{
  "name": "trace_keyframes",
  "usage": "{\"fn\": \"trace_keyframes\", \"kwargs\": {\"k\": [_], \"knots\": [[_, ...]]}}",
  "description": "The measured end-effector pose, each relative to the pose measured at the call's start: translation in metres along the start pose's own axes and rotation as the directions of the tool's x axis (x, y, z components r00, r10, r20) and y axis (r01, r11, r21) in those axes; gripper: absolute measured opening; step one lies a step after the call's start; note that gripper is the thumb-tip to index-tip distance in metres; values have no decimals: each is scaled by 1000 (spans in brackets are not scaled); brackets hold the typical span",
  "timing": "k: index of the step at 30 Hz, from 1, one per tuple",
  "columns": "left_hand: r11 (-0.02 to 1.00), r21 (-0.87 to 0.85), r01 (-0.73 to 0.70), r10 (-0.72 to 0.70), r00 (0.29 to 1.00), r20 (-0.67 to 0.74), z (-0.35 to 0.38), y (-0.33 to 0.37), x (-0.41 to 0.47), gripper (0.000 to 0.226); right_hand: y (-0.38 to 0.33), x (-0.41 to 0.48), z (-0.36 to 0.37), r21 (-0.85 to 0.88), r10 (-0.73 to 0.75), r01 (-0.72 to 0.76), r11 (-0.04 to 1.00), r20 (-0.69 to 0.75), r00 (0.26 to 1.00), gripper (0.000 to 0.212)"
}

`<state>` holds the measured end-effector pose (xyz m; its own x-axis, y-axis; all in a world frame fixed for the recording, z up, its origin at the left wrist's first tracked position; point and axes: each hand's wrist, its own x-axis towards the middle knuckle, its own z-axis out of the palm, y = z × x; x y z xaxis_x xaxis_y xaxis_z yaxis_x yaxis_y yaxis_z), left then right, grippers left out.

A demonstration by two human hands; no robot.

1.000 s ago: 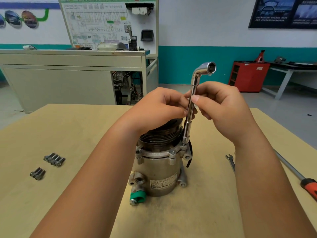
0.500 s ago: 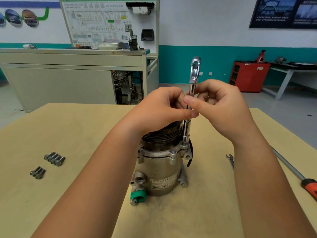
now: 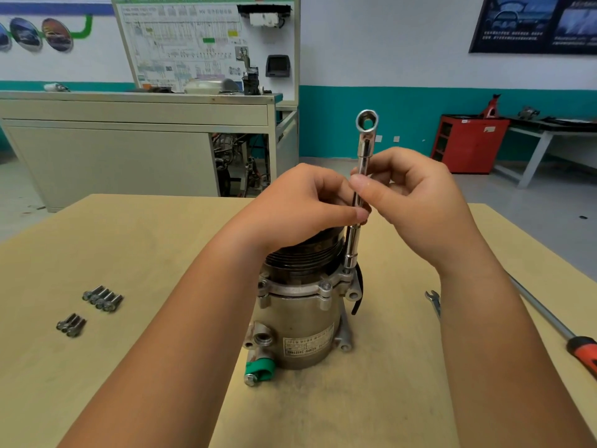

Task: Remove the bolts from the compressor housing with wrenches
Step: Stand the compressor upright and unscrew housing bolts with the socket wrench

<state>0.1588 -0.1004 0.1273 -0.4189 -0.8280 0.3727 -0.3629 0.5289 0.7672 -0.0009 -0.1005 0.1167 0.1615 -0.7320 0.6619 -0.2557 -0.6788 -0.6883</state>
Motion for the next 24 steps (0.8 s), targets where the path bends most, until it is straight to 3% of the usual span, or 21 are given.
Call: {"fn": "trace_keyframes", "kwargs": {"k": [4,7,9,13,21,24], "knots": [[1000,16,-8,8,1000,-5,1,0,1,15,3,1,0,-37,4,-5,999,-26,1000,15],[1000,21,-2,3,1000,-25,4,0,2,23,2,1,0,-23,2,-2,1000,11,1000,7],[1000,30,-4,5,1000,-31,6,1,2,21,0,0,0,-39,-11,13,999,53,999,2],[1000,8,15,-15,999,-28,4,3,0,8,-1,0,0,-12,-11,12,1000,90,996,15],[1000,16,0,0,1000,-23,1,-1,1,7,1,0,1,-3,15,-15,1000,-17,1000,9],[999,35,-6,8,998,-63,4,-1,2,19,5,1,3,-53,8,-9,999,-25,1000,12]]}}
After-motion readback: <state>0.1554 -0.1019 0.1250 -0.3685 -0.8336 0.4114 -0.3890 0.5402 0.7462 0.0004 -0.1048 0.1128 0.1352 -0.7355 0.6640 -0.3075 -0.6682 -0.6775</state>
